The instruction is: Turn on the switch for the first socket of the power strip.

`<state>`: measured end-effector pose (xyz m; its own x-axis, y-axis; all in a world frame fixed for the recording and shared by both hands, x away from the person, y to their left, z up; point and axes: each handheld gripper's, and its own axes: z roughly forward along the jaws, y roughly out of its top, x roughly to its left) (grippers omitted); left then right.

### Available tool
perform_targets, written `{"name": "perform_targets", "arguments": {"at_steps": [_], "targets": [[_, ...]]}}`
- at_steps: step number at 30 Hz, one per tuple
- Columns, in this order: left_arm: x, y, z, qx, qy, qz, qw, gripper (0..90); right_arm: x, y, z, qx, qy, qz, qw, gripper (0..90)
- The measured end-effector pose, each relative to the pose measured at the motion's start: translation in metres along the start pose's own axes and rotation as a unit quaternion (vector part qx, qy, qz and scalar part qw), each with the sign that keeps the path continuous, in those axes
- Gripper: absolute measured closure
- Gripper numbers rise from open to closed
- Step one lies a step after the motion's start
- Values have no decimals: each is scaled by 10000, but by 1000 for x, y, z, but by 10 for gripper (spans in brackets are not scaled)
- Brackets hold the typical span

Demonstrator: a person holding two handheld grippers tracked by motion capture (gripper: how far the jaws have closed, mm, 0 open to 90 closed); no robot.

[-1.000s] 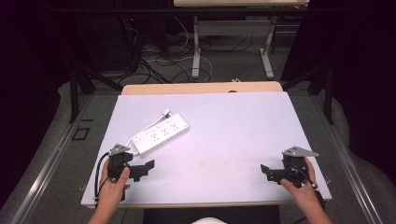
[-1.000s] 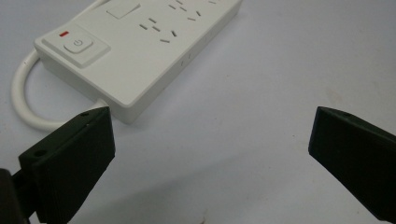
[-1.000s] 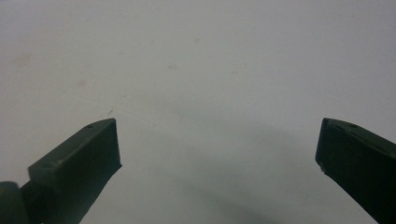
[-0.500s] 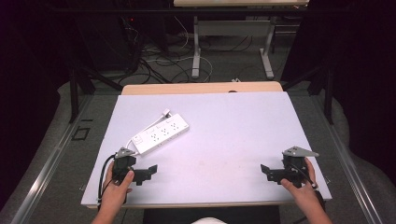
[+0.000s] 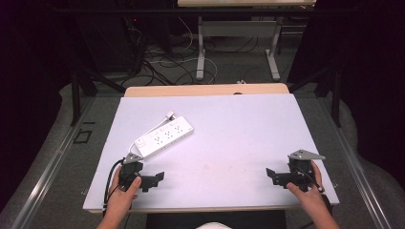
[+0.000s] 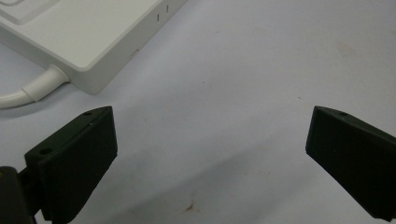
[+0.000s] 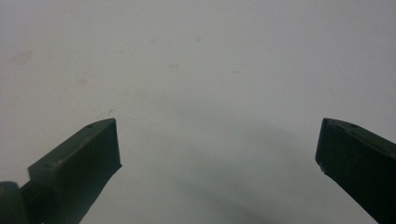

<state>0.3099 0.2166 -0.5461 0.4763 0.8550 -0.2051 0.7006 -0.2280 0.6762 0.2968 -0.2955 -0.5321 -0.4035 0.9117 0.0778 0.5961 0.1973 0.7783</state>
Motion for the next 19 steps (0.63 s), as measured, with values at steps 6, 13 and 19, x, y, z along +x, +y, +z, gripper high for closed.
{"name": "perform_targets", "arguments": {"at_steps": [6, 13, 19], "targets": [[0, -1, 1, 0, 6, -2, 10000, 24, 1, 0, 1, 18, 9, 20, 10000, 0], [1, -1, 1, 22, 16, -28, 10000, 28, 0, 0, 2, 24, 16, 0, 10000, 0], [2, -1, 0, 35, 27, -45, 10000, 31, 0, 0, 2, 10, -2, 7, 10000, 0]]}}
